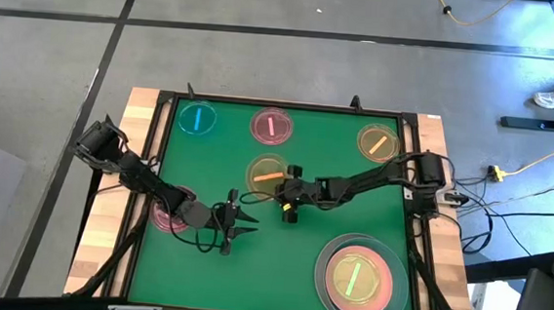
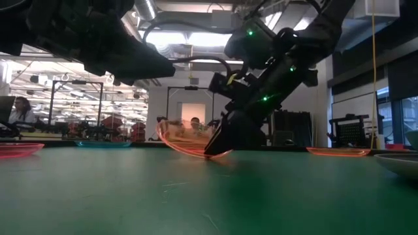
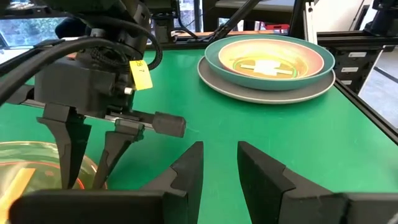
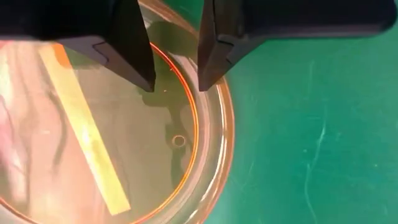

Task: Stack plastic plates
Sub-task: Stack the bottom transparent orange plate on top of the transparent green plate

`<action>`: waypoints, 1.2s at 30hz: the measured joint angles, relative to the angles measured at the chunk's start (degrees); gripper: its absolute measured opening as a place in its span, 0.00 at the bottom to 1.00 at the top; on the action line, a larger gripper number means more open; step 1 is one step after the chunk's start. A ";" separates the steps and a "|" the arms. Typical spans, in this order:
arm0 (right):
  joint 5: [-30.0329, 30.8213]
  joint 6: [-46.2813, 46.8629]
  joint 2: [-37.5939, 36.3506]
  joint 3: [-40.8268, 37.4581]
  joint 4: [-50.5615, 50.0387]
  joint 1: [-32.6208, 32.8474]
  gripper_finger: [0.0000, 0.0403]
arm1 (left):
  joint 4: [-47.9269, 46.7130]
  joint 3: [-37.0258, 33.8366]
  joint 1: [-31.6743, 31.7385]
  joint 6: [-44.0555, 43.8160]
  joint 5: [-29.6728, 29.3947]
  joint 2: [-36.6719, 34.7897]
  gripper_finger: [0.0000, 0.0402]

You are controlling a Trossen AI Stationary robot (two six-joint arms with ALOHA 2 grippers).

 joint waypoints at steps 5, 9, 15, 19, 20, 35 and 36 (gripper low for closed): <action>-0.11 0.10 -1.67 2.00 -2.23 0.05 0.28 | 0.03 0.00 0.00 0.00 0.00 0.00 0.23; -0.13 1.45 -2.91 4.51 -6.51 0.07 0.30 | 0.01 0.00 0.00 0.00 0.00 0.00 0.23; -6.35 2.18 -2.63 5.71 -7.93 0.07 0.43 | -0.01 0.00 -0.02 -0.02 0.00 0.00 0.23; -7.51 2.19 -1.55 5.40 -7.73 0.11 0.50 | -0.01 -0.02 -0.02 -0.02 0.00 0.00 0.23; -6.82 2.18 -1.21 5.30 -7.63 0.11 0.51 | 0.01 -0.02 0.00 -0.02 0.00 0.00 0.23; -3.10 -0.24 1.93 5.12 -7.41 0.22 0.24 | -0.22 -0.09 -0.02 -0.02 0.00 0.00 0.23; -2.98 -0.26 1.95 5.12 -7.43 0.22 0.22 | -0.21 -0.09 -0.02 -0.03 0.00 0.00 0.23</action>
